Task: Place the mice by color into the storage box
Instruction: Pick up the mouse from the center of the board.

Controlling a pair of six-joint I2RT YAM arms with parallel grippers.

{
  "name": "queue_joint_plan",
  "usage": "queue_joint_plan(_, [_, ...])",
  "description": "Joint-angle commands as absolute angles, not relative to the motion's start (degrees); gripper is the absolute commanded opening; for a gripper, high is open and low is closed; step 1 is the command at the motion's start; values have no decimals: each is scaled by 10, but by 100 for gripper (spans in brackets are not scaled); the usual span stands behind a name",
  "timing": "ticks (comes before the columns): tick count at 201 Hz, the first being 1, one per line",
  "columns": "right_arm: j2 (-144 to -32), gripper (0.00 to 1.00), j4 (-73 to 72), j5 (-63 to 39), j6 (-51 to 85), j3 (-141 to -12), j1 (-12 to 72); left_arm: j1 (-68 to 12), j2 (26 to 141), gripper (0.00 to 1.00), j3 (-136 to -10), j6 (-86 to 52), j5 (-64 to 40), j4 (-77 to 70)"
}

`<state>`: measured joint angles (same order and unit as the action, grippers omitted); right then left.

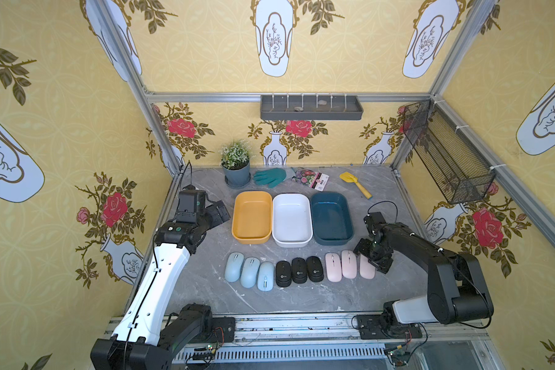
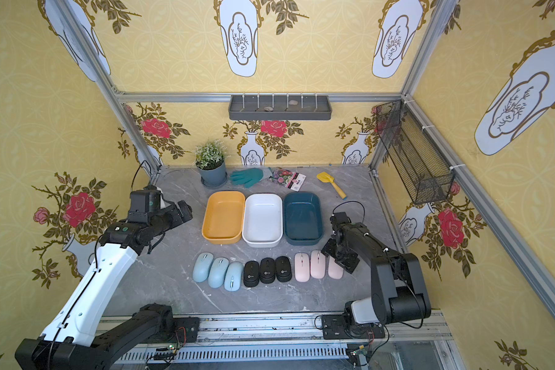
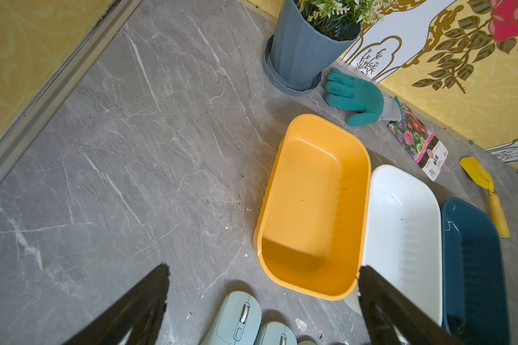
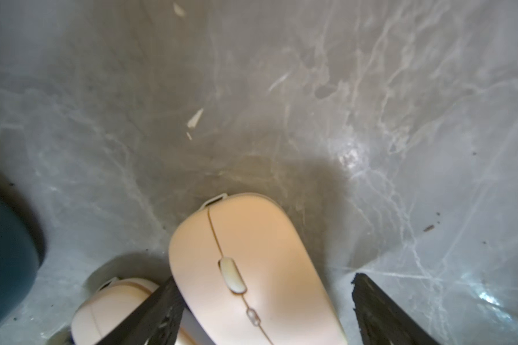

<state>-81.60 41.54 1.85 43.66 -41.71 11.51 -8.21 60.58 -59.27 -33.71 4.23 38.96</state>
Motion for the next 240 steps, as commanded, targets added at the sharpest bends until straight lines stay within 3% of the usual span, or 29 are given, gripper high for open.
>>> queue_joint_plan(1, [-821, 89, 405, 26, 429, -420, 103, -83, 613, 100, -596, -339, 44, 383])
queue_joint_plan(82, [-856, 83, 383, 26, 436, -410, 112, -83, 621, 100, -599, -342, 50, 379])
queue_joint_plan(111, [-859, 70, 374, 26, 440, -401, 113, -82, 618, 100, -597, -342, 51, 381])
queue_joint_plan(149, [-850, 46, 379, 30, 442, -403, 114, -82, 615, 100, -596, -342, 51, 381])
queue_joint_plan(240, [-799, 47, 435, 51, 442, -441, 124, -83, 609, 100, -590, -345, 49, 382])
